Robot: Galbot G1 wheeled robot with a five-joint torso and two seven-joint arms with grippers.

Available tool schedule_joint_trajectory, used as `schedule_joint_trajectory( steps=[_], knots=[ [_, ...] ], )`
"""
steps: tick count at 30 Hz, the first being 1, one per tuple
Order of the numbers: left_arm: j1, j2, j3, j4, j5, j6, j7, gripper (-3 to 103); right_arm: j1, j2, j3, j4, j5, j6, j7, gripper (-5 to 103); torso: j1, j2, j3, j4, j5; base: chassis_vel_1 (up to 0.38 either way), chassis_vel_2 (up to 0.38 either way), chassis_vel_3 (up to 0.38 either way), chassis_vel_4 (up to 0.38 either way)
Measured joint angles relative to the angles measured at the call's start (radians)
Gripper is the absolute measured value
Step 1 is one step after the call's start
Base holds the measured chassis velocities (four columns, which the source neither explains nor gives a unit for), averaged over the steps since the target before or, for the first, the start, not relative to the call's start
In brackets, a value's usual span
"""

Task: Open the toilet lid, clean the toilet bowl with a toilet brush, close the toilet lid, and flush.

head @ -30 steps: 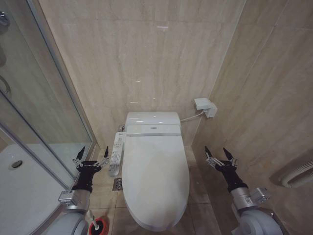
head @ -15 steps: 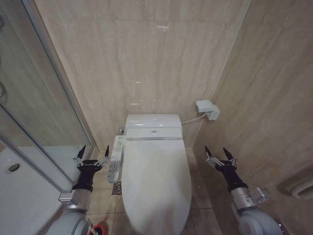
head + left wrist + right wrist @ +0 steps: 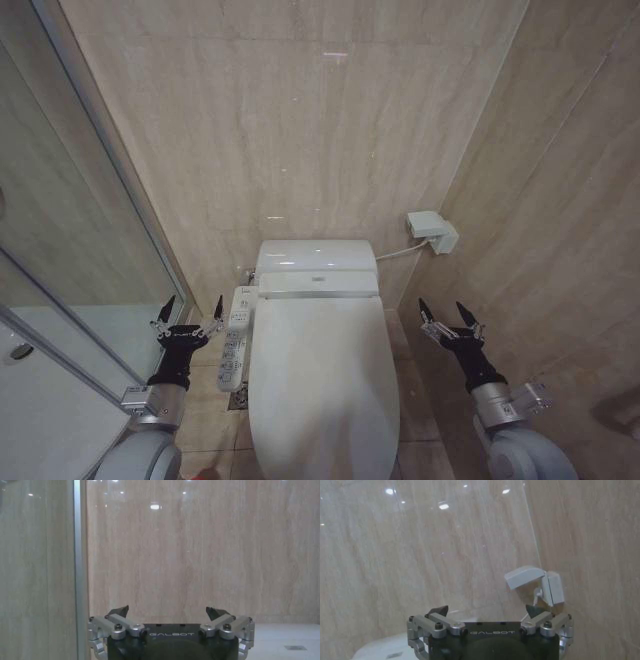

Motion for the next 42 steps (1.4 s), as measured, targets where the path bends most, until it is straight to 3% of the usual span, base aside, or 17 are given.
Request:
schedule_joint_trajectory(
  steps=[25, 34, 41, 42],
  knots=[
    [-0.046, 0.037, -0.018, 0.071, -0.029, 0.001, -0.006, 100, -0.001, 0.000, 0.000, 0.000, 0.000, 0.000, 0.000, 100, 0.000, 0.000, 0.000, -0.0002, 0.0001, -0.025, 0.025, 0.021, -0.021],
    [-0.121, 0.082, -0.040, 0.287, -0.061, -0.080, -0.024, 100, 0.000, 0.000, 0.000, 0.000, 0.000, 0.000, 0.000, 100, 0.000, 0.000, 0.000, -0.0001, -0.0001, 0.000, 0.000, 0.000, 0.000],
    [-0.228, 0.146, -0.001, 0.464, -0.098, -0.146, 0.020, 100, -0.001, 0.000, 0.000, 0.000, 0.000, 0.000, 0.000, 100, 0.000, 0.000, 0.000, -0.0001, -0.0002, 0.000, 0.000, 0.000, 0.000],
    [-0.251, 0.159, 0.009, 0.494, -0.099, -0.157, 0.028, 93, 0.000, 0.000, 0.000, 0.000, 0.000, 0.000, 0.000, 100, 0.000, 0.000, 0.000, -0.0001, -0.0002, 0.000, 0.000, 0.000, 0.000]
  ],
)
